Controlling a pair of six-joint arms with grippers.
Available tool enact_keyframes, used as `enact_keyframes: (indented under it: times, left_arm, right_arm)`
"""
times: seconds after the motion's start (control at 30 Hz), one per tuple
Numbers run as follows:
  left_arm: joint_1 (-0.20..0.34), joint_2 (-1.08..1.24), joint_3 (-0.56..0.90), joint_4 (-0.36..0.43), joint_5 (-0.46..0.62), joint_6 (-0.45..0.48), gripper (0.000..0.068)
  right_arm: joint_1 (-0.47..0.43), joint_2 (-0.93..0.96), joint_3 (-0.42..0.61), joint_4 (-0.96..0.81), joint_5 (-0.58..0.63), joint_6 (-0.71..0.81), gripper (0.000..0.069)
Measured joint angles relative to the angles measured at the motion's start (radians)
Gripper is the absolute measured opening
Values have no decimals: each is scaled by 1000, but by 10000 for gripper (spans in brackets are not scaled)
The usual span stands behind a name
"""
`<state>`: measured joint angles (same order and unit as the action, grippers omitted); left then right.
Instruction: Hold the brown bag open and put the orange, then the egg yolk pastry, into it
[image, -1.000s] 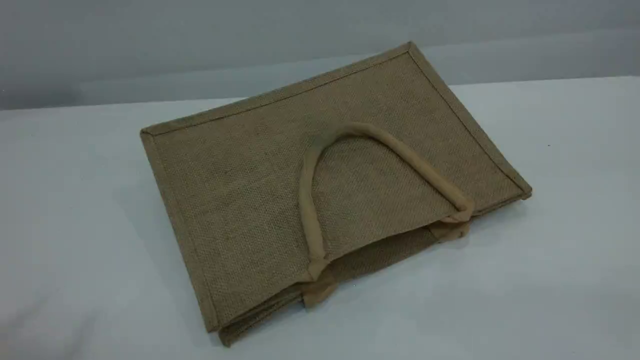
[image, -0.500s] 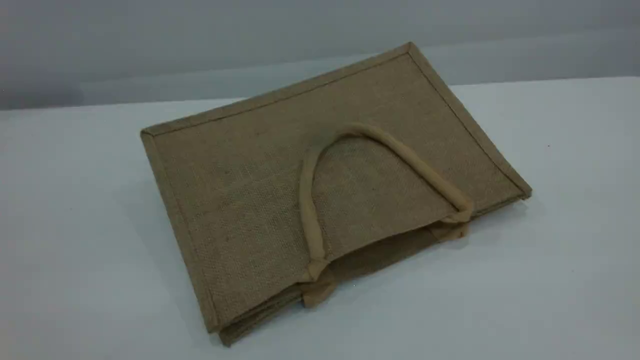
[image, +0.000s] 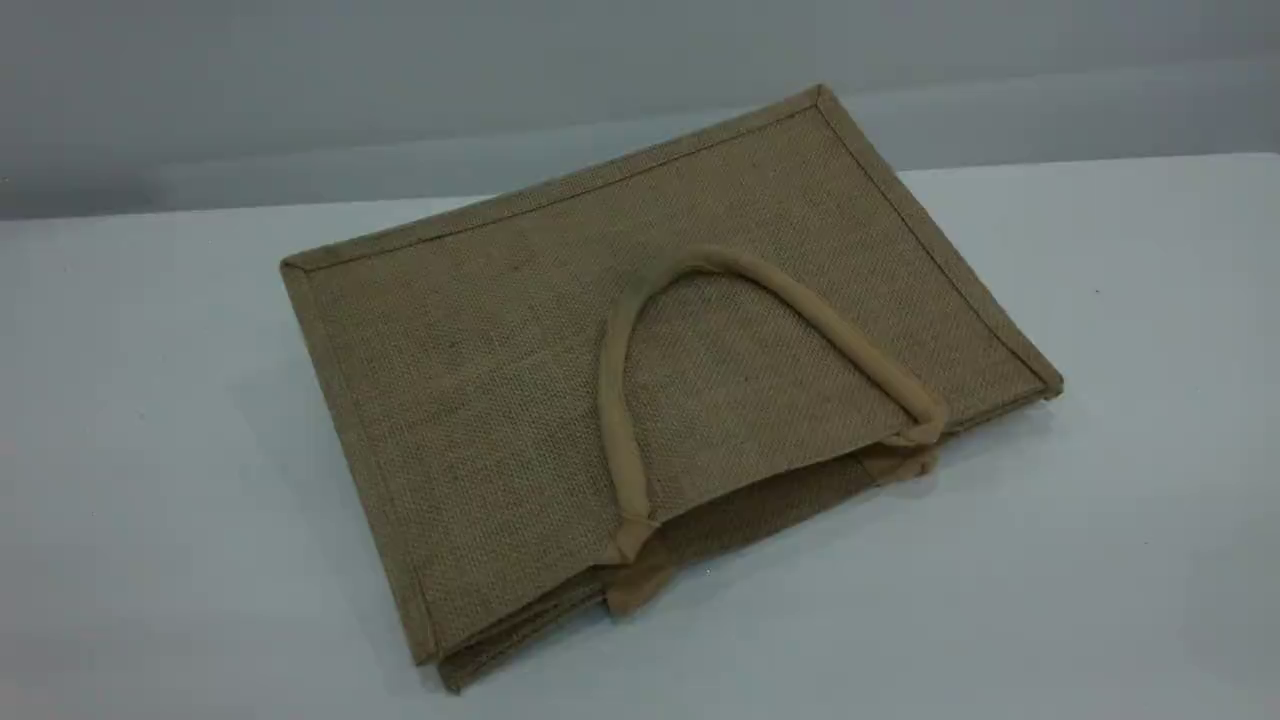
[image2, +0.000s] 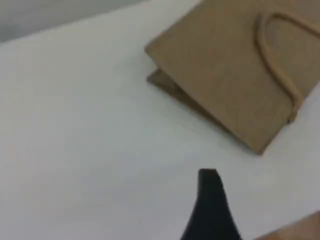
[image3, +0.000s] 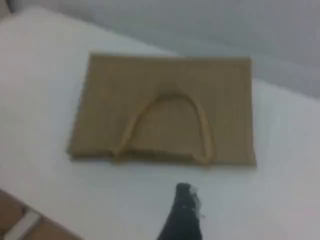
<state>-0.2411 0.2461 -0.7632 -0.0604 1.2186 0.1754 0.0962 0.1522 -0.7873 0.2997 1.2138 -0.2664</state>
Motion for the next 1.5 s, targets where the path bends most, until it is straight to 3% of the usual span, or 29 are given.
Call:
enact_keyframes:
  times: [0.2,0.4,0.67,0.97,1.5]
  left_arm:
    - [0,0,102,3,0,0,469]
    - [0,0,174,4,-48,0,469]
    - [0,0,227,4,-93,-29,469]
    - [0,0,258,7,-140,-49,469]
    - [0,0,258,8,-138,-66,469]
  right_arm:
    - [0,-24,162,-73,-66,0,565]
    - [0,-23,258,-72,-85,-9,565]
    - [0,-23,277,-78,-132,12,565]
    - [0,-23,278,-178,-146,147,565]
    - [0,-23,278,-174,-146,151,565]
